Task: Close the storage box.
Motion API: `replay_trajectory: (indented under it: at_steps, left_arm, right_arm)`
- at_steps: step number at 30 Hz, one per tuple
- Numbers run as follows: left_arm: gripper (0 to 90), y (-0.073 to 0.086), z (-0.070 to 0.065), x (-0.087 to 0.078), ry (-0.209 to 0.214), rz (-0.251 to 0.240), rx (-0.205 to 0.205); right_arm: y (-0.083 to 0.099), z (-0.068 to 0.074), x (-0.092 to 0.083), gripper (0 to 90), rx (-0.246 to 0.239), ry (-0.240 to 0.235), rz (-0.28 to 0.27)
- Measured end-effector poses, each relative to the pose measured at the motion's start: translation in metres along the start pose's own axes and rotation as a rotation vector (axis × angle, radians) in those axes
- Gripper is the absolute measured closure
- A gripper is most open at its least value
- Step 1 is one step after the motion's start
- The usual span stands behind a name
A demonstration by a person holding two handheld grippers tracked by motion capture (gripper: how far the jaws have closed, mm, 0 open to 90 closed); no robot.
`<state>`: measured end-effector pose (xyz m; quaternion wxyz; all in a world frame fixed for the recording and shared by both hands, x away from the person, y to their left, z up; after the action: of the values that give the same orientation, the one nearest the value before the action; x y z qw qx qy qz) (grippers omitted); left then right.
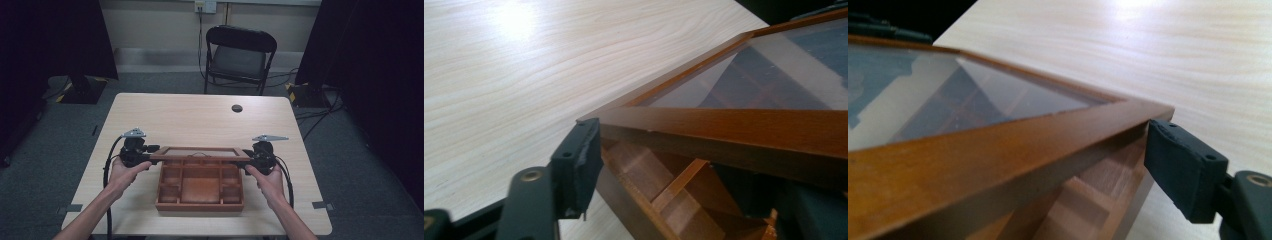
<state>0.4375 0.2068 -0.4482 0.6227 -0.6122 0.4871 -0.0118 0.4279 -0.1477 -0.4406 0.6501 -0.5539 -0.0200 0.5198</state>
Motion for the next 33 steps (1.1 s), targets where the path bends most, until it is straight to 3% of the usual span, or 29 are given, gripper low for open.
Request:
replay_trajectory:
  at_steps: [4, 8, 11, 16, 18, 22, 27, 30, 33]
  left_arm:
    - [31.2, 0.001, -0.001, 0.001, -0.023, 0.005, 0.011]
    - [28.0, 0.002, -0.001, 0.001, -0.020, 0.008, 0.011]
    - [26.3, 0.006, -0.002, 0.001, -0.018, 0.018, 0.013]
    - [24.1, 0.008, -0.001, 0.003, -0.019, 0.023, 0.005]
    - [23.6, 0.009, -0.001, 0.004, -0.021, 0.027, 0.010]
    - [23.4, 0.010, -0.001, 0.004, -0.026, 0.024, 0.008]
    - [23.3, 0.011, -0.002, 0.004, -0.034, 0.027, 0.014]
    - [23.3, 0.011, -0.002, 0.004, -0.036, 0.025, 0.014]
    - [22.7, 0.013, -0.001, 0.005, -0.023, 0.030, 0.027]
  right_arm:
    - [0.007, -0.002, -0.003, 25.4, -0.001, 0.007, 0.021]
    - [0.009, -0.008, -0.008, 25.5, 0.002, 0.019, 0.020]
    - [0.011, -0.011, -0.014, 30.3, -0.004, 0.025, 0.014]
    - [0.016, -0.022, -0.025, 31.1, 0.004, 0.067, 0.023]
    - [0.016, -0.027, -0.029, 34.1, 0.001, 0.121, 0.026]
    - [0.013, -0.035, -0.035, 34.1, 0.034, 0.145, 0.009]
    - [0.003, -0.033, -0.040, 34.5, 0.041, 0.129, -0.018]
    - [-0.012, -0.025, -0.045, 34.9, 0.005, 0.105, 0.001]
    - [-0.029, -0.011, -0.052, 37.1, -0.033, 0.039, -0.025]
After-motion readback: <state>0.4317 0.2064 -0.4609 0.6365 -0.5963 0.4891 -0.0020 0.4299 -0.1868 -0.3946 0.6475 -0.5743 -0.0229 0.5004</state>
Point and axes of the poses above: each handheld gripper's, and its own axes: x roughly forward along the jaws, y roughly out of its underside, z roughly to its left, the point moved 4 cm from there along x, roughly forward along the jaws, and after that the axes turned 5 degrees about -y, right-handed, at the moved point
